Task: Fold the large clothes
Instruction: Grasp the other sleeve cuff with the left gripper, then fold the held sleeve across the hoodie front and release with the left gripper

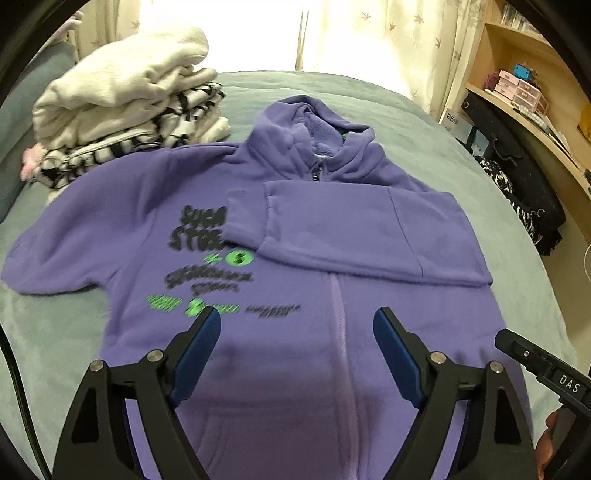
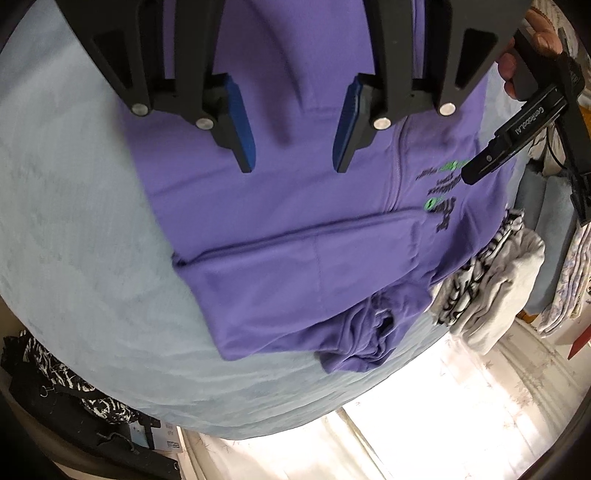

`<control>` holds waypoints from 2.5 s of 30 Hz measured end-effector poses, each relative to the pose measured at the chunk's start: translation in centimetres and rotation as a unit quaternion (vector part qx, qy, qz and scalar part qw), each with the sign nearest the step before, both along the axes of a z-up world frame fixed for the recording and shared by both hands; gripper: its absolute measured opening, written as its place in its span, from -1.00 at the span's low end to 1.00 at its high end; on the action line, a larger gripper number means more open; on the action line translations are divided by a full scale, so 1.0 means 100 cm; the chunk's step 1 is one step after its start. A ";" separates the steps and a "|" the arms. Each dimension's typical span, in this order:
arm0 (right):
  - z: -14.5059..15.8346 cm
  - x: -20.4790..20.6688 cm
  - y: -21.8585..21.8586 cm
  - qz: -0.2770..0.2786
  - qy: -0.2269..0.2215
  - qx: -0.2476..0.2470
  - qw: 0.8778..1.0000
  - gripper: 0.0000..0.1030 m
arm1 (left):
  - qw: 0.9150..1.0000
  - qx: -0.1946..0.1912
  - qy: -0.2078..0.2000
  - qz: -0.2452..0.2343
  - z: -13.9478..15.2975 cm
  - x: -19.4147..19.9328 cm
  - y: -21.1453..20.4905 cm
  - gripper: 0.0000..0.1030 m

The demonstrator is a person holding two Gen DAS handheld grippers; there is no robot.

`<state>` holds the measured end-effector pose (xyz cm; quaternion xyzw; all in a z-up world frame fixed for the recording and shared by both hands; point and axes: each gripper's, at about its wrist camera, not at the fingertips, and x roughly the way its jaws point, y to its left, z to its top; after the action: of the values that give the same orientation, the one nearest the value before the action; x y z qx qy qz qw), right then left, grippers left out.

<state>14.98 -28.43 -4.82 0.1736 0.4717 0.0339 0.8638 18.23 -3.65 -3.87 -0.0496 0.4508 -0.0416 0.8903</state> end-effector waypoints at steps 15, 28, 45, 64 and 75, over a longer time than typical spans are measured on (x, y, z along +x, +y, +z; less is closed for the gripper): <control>0.041 -0.017 0.118 0.111 -0.057 -0.048 0.991 -0.15 | 0.997 -0.057 -0.001 0.059 0.007 -0.057 0.119 0.62; 0.059 0.034 0.253 0.168 -0.114 -0.072 0.977 -0.15 | 0.981 -0.141 -0.008 0.132 -0.019 -0.054 0.290 0.62; 0.003 0.052 0.348 0.226 -0.092 -0.104 0.964 -0.15 | 0.918 -0.292 -0.022 0.269 -0.098 -0.010 0.452 0.62; -0.013 0.052 0.325 0.198 -0.065 -0.063 0.976 -0.15 | 0.906 -0.241 -0.051 0.343 -0.114 0.029 0.489 -0.88; 0.020 0.019 0.210 0.114 -0.100 -0.005 0.988 -0.15 | 0.956 -0.093 -0.205 0.186 0.073 0.031 0.336 -0.90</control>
<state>16.83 -7.39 -2.78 0.1100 0.4001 0.1465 0.8980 21.33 29.95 3.39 -0.2052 0.2357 0.0737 0.9471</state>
